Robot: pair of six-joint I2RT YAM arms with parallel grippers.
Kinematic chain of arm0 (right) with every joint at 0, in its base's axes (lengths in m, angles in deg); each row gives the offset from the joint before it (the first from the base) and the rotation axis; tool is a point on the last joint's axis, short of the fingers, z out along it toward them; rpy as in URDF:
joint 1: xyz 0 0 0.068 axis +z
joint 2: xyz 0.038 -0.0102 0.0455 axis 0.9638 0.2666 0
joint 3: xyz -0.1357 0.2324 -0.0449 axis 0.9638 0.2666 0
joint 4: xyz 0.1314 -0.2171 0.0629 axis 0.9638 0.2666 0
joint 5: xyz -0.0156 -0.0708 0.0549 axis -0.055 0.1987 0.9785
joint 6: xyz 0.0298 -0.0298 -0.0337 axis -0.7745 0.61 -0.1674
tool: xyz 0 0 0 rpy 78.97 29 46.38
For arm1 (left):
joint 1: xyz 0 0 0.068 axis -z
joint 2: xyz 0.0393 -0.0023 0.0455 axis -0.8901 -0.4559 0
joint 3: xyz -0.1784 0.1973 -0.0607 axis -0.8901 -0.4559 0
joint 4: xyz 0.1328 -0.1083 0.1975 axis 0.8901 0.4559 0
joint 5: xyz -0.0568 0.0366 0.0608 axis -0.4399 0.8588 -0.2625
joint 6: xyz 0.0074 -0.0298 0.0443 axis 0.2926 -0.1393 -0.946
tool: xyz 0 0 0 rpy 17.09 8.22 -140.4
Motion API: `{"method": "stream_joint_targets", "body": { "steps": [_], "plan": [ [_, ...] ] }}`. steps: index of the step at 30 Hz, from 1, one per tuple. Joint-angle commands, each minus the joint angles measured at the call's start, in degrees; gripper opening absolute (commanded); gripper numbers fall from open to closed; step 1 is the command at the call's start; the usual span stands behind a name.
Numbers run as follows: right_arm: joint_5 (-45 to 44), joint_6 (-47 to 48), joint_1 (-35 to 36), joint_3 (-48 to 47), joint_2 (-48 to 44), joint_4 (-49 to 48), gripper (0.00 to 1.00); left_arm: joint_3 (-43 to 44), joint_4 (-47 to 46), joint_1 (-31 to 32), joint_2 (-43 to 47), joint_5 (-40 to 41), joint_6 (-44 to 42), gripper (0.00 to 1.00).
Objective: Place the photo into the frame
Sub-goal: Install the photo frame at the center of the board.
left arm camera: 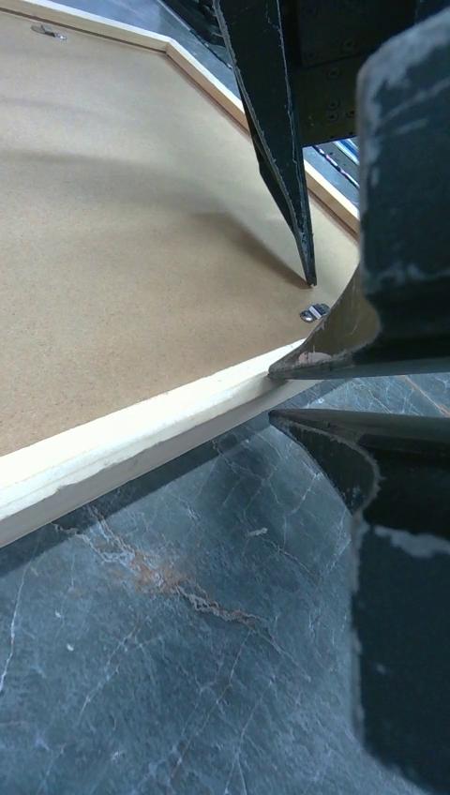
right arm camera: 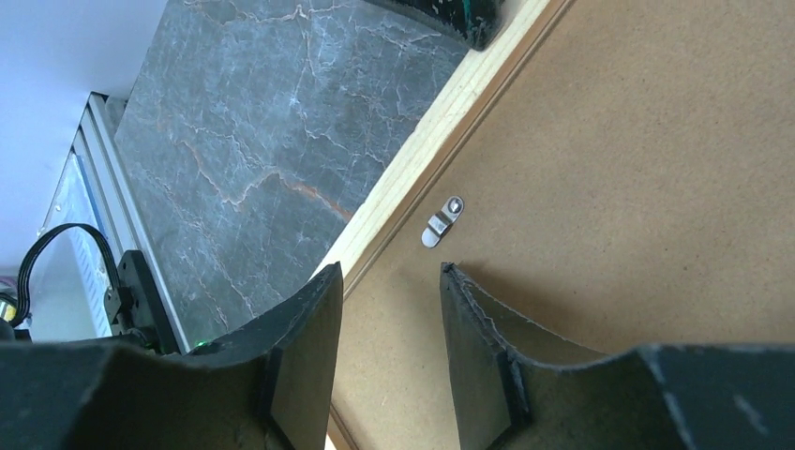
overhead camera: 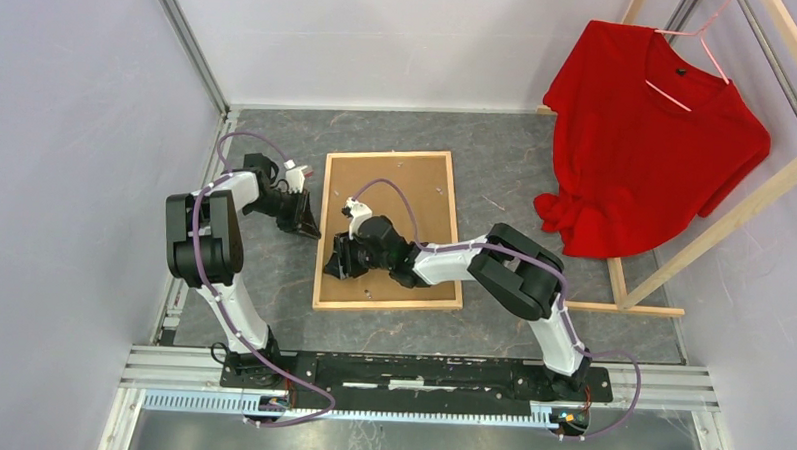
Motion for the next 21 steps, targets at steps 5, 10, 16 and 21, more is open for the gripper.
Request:
{"method": "stream_joint_targets", "body": {
  "steps": [5, 10, 16, 21],
  "plan": [
    [-1.53, -0.89, -0.04, -3.44, 2.51, -2.0, 0.48, -0.1, -0.89, 0.51, -0.69, 3.7, -2.92, 0.23],
    [-1.22, -1.29, 0.07, -4.5, 3.46, -1.8, 0.47, -0.01, -0.9, 0.63, -0.87, 3.74, -3.01, 0.23],
    [-1.26, -1.62, 0.08, -5.23, 4.23, -1.8, 0.47, 0.07, -0.9, 0.66, -0.73, 3.72, -3.13, 0.23],
    [-1.04, -2.44, 0.06, -5.87, 5.05, -2.05, 0.46, -0.01, -0.9, 0.59, -0.64, 3.81, -3.21, 0.22]
  ]
}}
